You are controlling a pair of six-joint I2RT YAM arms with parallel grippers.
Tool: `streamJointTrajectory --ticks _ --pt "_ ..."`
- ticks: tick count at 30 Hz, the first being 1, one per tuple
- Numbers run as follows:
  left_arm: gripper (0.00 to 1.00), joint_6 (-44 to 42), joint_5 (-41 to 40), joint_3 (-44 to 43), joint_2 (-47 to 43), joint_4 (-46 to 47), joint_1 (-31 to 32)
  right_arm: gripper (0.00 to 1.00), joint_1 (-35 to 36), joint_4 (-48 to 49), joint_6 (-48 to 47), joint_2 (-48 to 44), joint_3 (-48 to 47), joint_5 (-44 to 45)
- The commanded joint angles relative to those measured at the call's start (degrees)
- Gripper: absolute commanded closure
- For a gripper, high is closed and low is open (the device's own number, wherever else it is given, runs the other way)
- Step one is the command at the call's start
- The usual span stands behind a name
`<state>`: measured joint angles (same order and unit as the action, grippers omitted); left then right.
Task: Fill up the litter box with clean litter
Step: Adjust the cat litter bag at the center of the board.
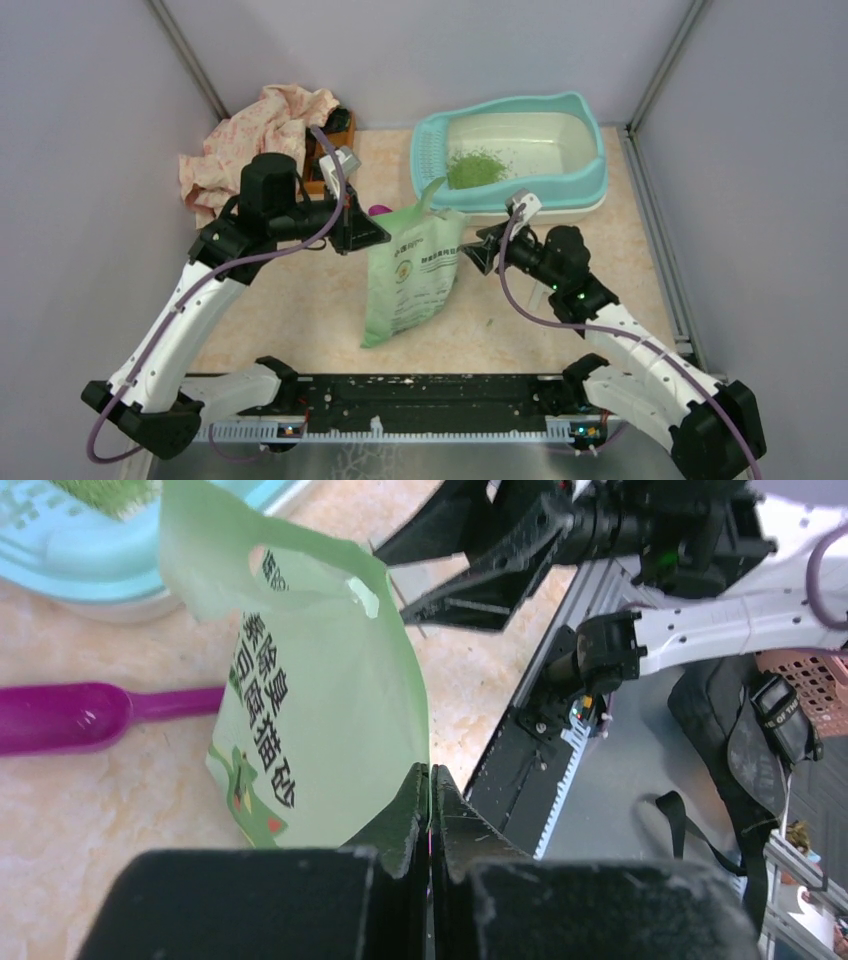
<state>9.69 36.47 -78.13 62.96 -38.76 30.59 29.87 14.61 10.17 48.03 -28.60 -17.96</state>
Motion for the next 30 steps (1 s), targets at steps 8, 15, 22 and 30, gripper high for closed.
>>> streamJointTrajectory --ticks 8,15,22,30 --pt "1.00 3.64 2.19 11.05 -11.35 8.23 -0.09 0.47 -0.78 -32.52 -28.25 13.97 -37.37 -21.26" --pt "1.00 3.67 2.28 11.67 -12.12 7.74 -0.11 0.42 -0.62 -49.74 -42.97 21.87 -52.94 -31.20" --pt "1.00 3.49 3.05 10.11 -10.59 7.51 -0.11 0.41 6.86 -57.50 -50.97 28.57 -58.22 -33.09" --pt "1.00 3.16 3.02 8.20 -9.76 6.85 -0.14 0.41 11.80 -59.49 -51.71 33.92 -56.25 -29.18"
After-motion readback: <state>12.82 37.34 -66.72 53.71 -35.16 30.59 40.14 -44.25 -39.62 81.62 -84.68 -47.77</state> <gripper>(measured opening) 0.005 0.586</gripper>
